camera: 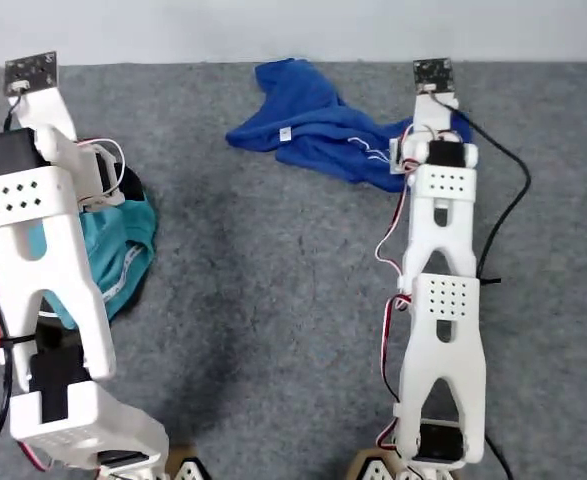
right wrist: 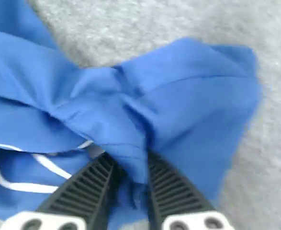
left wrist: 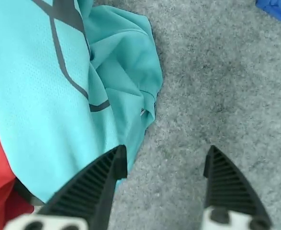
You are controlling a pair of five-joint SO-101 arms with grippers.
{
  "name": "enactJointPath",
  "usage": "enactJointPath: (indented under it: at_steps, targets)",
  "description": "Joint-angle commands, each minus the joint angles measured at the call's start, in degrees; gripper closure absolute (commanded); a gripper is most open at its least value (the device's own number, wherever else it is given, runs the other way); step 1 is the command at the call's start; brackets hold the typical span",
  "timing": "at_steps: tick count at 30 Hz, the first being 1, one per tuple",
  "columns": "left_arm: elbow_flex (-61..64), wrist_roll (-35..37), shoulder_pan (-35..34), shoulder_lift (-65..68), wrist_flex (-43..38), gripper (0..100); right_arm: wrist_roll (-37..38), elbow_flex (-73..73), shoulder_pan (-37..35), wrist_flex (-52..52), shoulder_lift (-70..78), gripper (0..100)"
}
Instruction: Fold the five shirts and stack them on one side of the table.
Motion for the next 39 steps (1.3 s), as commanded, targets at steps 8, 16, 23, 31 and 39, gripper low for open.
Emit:
enactJointPath:
  at_steps: [8,16,23,31,39]
  targets:
    - [-0.31,-0.09,0.62,-2.81,0.44,74,17.58,1.85,-3.12,30.99,-26.24,98.9]
    - [-0.31,-0.09,0.97,-2.81,0.53,74,17.93,28.48,-4.26,30.99,-49.45,98.9]
    - [4.7,-0.09,8.53,-2.81,-0.7,74,22.68,73.05,-4.0,29.14,-70.46,98.9]
    - [17.98,1.58,19.34,-2.81,-21.89,74,25.41,111.38,-3.56,14.81,-92.35,98.9]
    - [27.38,7.56,25.05,0.09,-40.18,74,25.41,128.7,-4.09,7.69,-106.95,98.9]
